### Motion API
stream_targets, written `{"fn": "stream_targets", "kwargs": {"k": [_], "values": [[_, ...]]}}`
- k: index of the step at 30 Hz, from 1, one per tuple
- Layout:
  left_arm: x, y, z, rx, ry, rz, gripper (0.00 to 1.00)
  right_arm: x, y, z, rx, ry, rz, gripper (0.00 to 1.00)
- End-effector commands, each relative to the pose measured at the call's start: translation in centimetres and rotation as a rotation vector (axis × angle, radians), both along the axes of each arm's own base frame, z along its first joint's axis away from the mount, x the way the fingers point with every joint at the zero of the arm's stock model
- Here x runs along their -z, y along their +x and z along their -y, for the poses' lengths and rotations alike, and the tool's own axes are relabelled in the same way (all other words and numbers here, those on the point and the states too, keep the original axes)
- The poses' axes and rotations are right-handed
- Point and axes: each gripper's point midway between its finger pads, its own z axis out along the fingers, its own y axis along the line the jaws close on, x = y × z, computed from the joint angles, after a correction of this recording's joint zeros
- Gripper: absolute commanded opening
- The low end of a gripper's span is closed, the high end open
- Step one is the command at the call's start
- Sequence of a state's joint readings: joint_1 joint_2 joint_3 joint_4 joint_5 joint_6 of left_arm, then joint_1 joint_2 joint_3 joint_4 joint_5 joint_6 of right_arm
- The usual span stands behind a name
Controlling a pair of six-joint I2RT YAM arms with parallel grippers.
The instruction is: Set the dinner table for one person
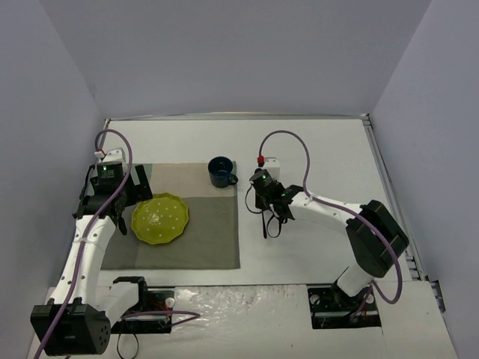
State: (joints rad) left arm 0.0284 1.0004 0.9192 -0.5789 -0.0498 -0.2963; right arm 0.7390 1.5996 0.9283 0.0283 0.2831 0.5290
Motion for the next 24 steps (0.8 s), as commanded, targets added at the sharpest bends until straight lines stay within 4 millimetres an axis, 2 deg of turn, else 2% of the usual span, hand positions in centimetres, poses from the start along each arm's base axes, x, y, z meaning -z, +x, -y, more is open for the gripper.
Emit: {"fn": "stream_targets", "kwargs": {"k": [1, 4, 10, 15, 18, 21, 22, 24], "values": [[-1.4, 0.8, -0.2, -0.020, -0.003, 0.056, 0.97, 1.0, -0.7, -1.3, 0.048, 0.007, -0.005, 0.00], [-1.3, 0.8, 0.0, -0.015, -0.002, 0.053, 0.97, 2.4, -1.4, -2.5, 0.024, -0.010, -0.031, 0.00], [-0.9, 1.0, 0.0, -0.031, -0.001, 0.023, 0.97, 5.0, -2.2, -3.2, 0.020, -0.040, -0.081, 0.00], [-1.5, 1.4, 2.0, 0.000, -0.023, 0.019, 0.97, 5.1, -2.5, -3.8, -0.001, -0.042, -0.083, 0.20], [-2.1, 1.6, 4.2, 0.022, -0.060, 0.019, 0.97, 3.5, -2.1, -3.8, -0.003, -0.026, -0.048, 0.37], [-2.4, 2.1, 7.9, 0.054, -0.120, 0.027, 0.97, 0.3, -1.5, -3.6, -0.003, 0.013, 0.017, 0.53], [-2.7, 2.1, 9.7, 0.086, -0.129, 0.034, 0.97, -0.5, -1.4, -3.3, 0.003, 0.020, 0.032, 0.58], [-2.6, 2.6, 11.7, 0.077, -0.140, 0.032, 0.97, -2.7, -1.0, -2.0, 0.032, 0.034, 0.081, 0.66]]}}
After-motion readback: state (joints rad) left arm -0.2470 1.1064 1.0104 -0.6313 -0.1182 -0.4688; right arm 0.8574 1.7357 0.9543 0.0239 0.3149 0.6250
